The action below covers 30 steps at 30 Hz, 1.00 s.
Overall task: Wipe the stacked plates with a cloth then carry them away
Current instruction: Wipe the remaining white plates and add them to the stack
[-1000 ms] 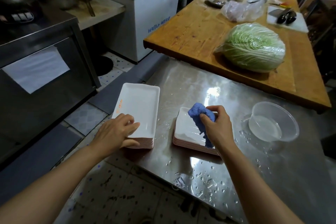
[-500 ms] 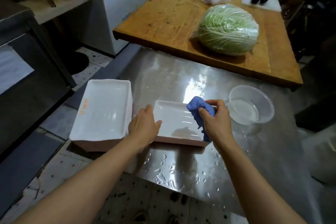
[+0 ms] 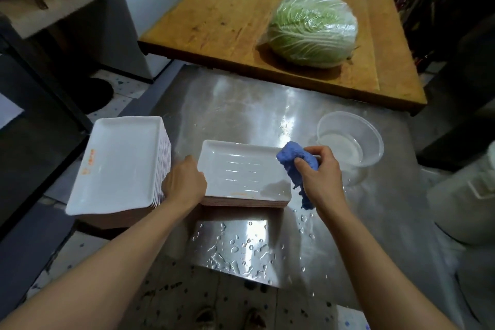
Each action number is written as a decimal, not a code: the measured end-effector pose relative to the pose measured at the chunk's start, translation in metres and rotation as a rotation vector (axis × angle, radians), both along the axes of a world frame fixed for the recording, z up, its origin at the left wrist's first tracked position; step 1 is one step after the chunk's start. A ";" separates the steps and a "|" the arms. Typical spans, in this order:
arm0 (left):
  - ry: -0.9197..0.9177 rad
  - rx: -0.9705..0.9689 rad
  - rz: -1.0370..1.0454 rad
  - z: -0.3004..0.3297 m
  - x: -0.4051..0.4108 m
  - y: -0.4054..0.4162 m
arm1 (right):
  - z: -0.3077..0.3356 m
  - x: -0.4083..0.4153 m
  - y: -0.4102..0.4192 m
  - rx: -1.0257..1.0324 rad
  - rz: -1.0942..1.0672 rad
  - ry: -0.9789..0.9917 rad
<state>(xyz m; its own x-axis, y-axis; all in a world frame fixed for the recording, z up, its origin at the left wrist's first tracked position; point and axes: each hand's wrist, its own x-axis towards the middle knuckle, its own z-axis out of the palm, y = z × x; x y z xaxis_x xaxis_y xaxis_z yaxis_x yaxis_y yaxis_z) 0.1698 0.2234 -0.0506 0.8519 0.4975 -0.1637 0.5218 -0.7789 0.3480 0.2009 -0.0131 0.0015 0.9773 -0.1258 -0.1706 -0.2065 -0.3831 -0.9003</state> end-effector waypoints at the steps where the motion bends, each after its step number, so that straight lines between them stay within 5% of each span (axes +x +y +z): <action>1: -0.030 -0.034 0.012 0.002 0.000 0.000 | 0.001 0.000 -0.002 0.008 -0.008 0.003; 7: -0.138 -0.595 0.224 0.014 0.000 -0.006 | 0.008 -0.002 -0.014 0.049 -0.050 0.011; 18: -0.310 -0.981 0.104 0.079 0.031 -0.076 | 0.035 0.008 -0.070 0.050 -0.176 -0.079; 24: -0.380 -0.903 -0.053 0.105 0.077 -0.128 | 0.048 0.024 -0.109 0.064 -0.273 -0.148; 30: -0.546 -0.458 -0.231 0.119 0.102 -0.171 | 0.049 0.031 -0.137 0.066 -0.324 -0.189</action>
<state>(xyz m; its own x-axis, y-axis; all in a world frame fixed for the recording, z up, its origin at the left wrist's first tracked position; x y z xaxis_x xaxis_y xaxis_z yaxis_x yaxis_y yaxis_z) 0.2720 0.0528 0.0679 0.9458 0.2798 0.1648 0.0223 -0.5623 0.8267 0.2316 -0.1498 0.0502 0.9034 -0.4287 -0.0094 -0.1358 -0.2652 -0.9546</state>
